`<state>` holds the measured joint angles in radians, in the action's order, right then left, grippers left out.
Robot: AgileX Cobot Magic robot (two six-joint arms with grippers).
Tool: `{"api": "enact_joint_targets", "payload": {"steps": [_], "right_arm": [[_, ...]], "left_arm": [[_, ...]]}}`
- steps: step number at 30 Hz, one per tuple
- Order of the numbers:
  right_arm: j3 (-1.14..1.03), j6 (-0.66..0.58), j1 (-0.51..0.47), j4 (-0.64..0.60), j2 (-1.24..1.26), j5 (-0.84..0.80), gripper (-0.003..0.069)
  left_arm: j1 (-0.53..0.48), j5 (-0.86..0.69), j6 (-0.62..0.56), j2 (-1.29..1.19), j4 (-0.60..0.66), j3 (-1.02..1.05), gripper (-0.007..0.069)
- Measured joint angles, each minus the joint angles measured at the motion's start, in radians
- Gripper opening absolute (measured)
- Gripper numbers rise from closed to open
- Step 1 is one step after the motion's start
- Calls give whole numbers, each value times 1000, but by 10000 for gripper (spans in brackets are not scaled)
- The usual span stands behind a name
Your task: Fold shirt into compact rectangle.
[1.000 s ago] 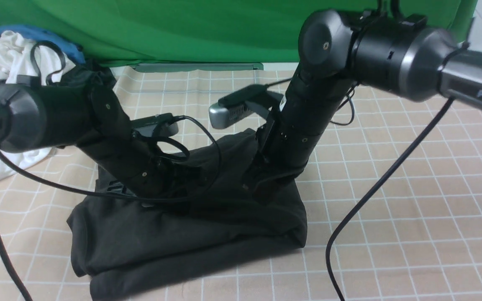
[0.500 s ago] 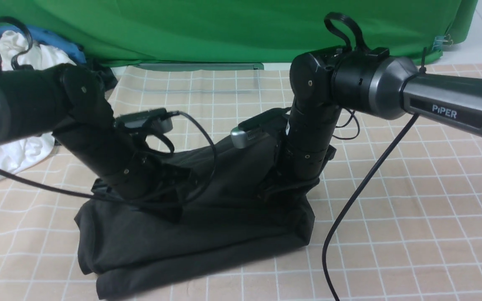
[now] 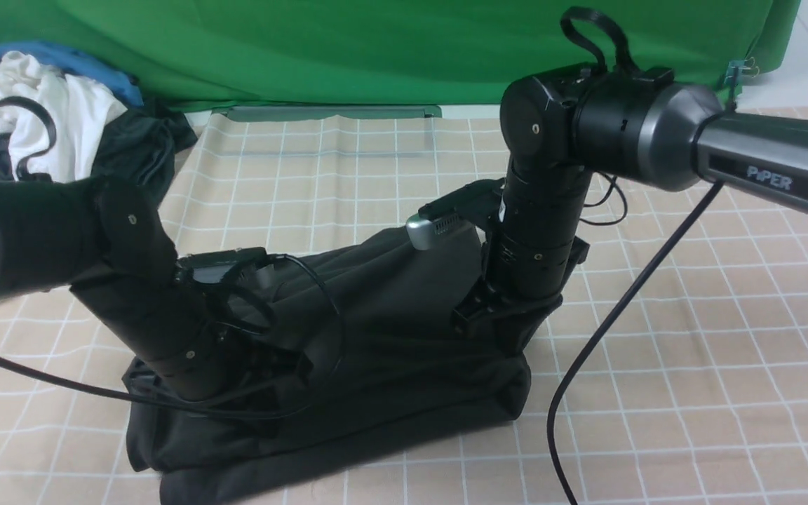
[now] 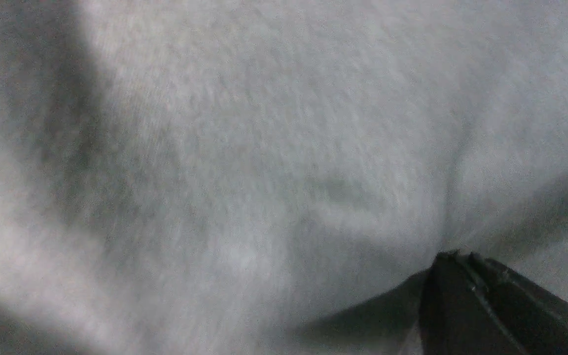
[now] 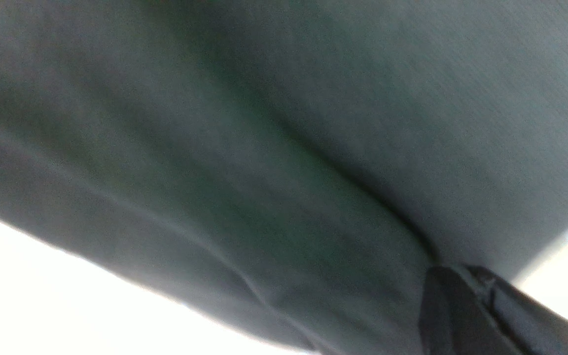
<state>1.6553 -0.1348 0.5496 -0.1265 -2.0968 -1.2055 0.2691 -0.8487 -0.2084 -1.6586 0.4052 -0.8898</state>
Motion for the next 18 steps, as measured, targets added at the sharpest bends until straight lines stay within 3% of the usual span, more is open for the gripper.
{"api": "enact_joint_targets", "payload": {"steps": [5,12,18], "right_arm": [[-77,-13,-17,15,42,4,35],[-107,-72,-18,-135,109,135,35],[-102,-83,-16,-183,100,187,35]], "left_arm": [[-27,-21,29,92,-38,2,19],[-80,-8,75,211,-69,2,19],[-99,54,96,174,-64,48,19]]}}
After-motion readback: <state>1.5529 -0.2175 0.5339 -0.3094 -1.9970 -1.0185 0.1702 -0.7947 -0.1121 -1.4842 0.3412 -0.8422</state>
